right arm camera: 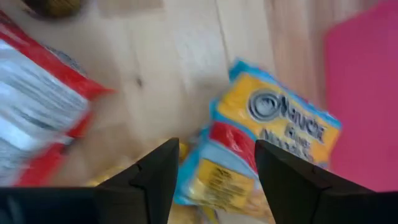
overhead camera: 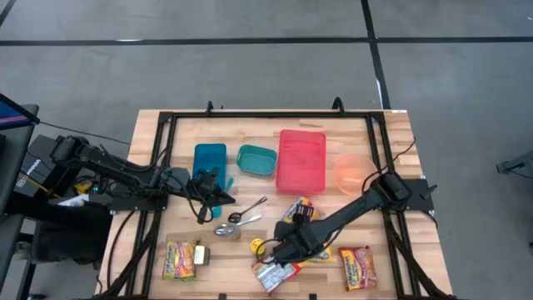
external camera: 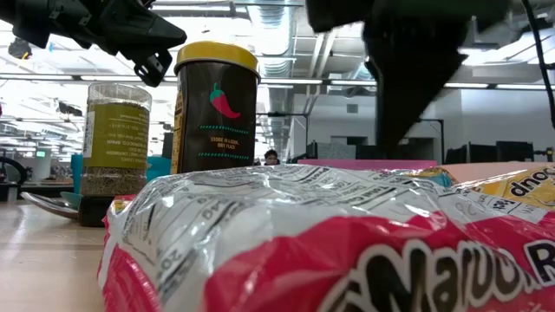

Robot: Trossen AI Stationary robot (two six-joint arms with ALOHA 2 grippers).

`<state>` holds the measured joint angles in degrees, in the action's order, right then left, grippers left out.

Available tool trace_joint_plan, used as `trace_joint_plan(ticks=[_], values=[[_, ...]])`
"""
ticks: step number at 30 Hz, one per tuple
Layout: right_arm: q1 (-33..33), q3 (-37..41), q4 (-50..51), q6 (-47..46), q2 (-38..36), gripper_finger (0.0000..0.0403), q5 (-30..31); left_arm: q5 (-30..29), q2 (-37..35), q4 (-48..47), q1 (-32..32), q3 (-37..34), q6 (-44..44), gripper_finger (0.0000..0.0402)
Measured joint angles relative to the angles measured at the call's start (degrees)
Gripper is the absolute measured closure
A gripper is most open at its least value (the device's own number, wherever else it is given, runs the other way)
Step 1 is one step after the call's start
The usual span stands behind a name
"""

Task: Pick & Place Food Item
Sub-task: Put the light blue noodle pack into the red bin

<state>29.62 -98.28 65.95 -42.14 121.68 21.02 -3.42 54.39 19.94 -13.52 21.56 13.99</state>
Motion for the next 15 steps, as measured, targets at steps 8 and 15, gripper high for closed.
trace_joint_plan(ticks=[8, 15], values=[[-0.08, 0.21, 1.00, 1.93, 3.76, 0.0231, -1.17, 0.13, -0.02, -0.09, -0.01, 0.00, 0.01, 0.0401], [-0.49, -0.07, 1.78, 1.77, 5.32, 0.0238, -1.08, 0.22, 0.00, -0.13, 0.00, 0.00, 0.01, 0.0402]])
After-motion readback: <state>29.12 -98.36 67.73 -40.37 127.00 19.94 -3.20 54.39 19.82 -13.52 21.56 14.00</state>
